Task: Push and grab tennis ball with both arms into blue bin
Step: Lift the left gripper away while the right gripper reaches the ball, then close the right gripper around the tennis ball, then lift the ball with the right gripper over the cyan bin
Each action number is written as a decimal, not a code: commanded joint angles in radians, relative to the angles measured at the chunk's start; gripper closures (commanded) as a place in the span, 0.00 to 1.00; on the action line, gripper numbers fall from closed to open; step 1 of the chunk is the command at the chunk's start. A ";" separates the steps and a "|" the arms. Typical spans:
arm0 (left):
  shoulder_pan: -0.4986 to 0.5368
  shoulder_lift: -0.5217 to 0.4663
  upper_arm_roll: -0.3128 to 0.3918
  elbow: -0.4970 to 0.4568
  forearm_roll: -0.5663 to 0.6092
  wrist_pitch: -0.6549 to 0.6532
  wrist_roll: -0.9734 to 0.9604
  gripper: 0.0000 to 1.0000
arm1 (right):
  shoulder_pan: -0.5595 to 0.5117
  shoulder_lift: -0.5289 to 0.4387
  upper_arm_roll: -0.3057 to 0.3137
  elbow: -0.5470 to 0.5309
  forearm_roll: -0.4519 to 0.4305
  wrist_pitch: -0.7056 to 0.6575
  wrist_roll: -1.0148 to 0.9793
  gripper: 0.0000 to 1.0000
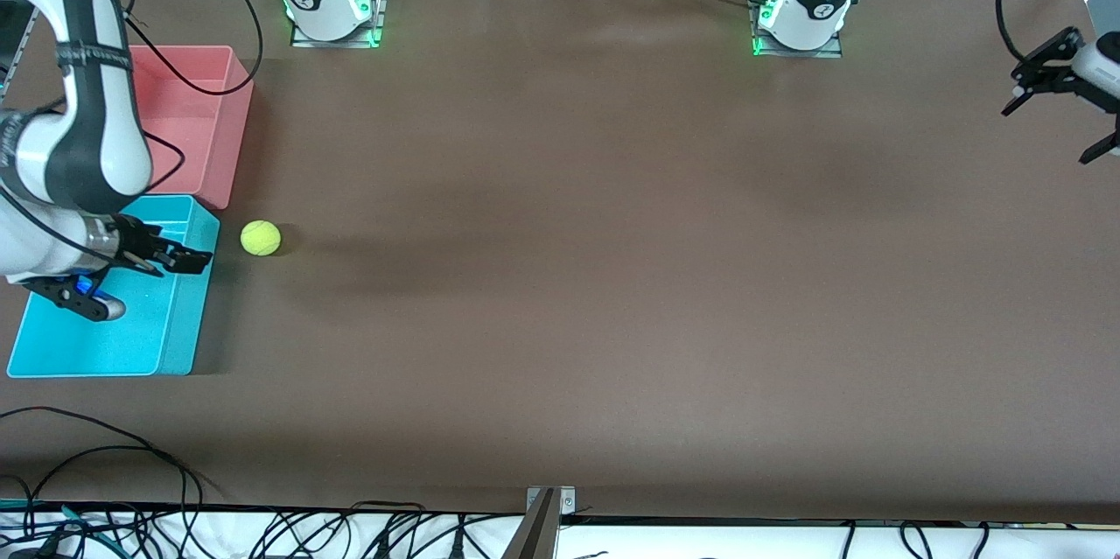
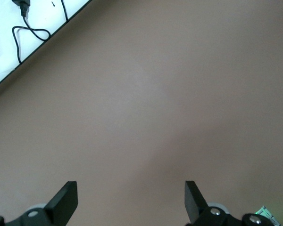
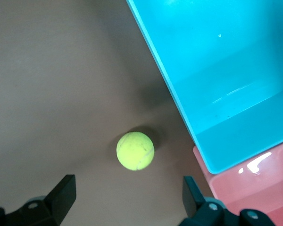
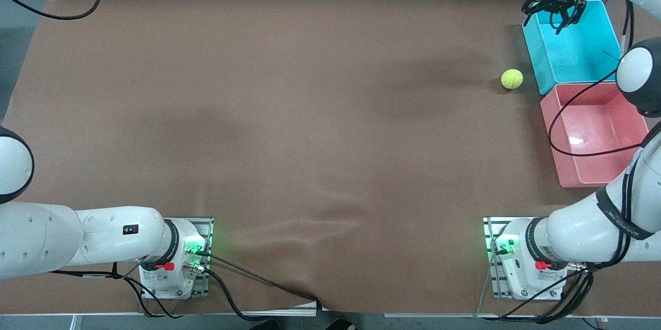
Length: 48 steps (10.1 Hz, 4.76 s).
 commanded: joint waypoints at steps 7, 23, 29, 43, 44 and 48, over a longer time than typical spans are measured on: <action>-0.009 -0.013 -0.038 0.071 0.016 -0.167 -0.568 0.00 | 0.098 -0.034 -0.001 -0.455 -0.051 0.460 0.220 0.00; -0.015 -0.009 -0.031 0.108 0.005 -0.193 -0.581 0.00 | 0.104 -0.003 -0.003 -0.458 -0.232 0.461 0.248 0.81; -0.028 0.007 -0.029 0.136 0.004 -0.191 -0.582 0.00 | 0.095 -0.056 -0.001 -0.157 -0.206 0.085 0.219 0.81; -0.028 0.007 -0.031 0.136 0.004 -0.191 -0.582 0.00 | -0.150 0.061 -0.159 -0.173 0.078 0.033 -0.962 0.82; -0.028 0.007 -0.031 0.136 0.004 -0.191 -0.582 0.00 | -0.155 0.079 -0.159 -0.161 0.113 0.029 -1.006 0.82; -0.028 0.007 -0.031 0.136 0.004 -0.191 -0.582 0.00 | -0.175 0.141 -0.159 -0.121 0.136 0.035 -1.126 0.79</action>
